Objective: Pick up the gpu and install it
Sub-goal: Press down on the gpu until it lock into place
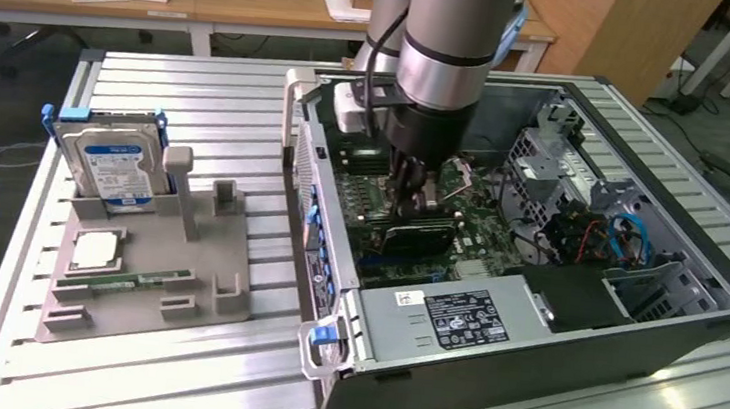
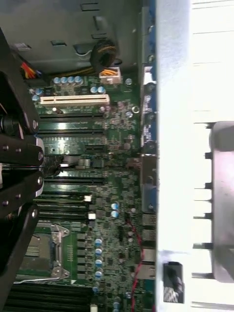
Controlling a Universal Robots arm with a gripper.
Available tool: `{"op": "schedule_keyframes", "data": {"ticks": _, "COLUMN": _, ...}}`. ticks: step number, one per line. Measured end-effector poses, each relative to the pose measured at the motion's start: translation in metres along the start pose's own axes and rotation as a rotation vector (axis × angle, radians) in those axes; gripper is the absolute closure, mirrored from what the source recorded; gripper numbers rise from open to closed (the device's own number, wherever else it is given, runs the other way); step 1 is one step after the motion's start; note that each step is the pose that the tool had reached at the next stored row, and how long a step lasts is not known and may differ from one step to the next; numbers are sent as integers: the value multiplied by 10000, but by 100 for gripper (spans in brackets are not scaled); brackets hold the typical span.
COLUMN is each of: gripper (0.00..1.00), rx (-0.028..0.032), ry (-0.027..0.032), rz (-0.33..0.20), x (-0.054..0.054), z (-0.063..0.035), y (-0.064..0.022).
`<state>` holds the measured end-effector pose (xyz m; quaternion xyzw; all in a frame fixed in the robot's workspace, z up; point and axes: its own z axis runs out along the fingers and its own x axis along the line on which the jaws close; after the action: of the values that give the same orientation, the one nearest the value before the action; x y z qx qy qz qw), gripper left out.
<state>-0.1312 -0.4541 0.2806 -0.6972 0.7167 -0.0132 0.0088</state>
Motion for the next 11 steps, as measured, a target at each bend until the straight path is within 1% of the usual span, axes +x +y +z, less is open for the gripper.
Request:
{"op": "schedule_keyframes", "data": {"ticks": 2, "gripper": 90, "rx": -327, "ry": 12, "rz": -2, "x": 0, "z": -1, "y": 0}}
{"op": "schedule_keyframes", "data": {"ticks": 3, "gripper": 90, "rx": -517, "ry": 18, "rz": -3, "x": 0, "z": -1, "y": 0}}
{"op": "schedule_keyframes", "data": {"ticks": 10, "gripper": 90, "rx": -1767, "ry": 53, "rz": -11, "x": 0, "z": 0, "y": 0}}
{"op": "schedule_keyframes", "data": {"ticks": 11, "gripper": 90, "rx": -1915, "ry": 56, "rz": -12, "x": 0, "z": 1, "y": 0}}
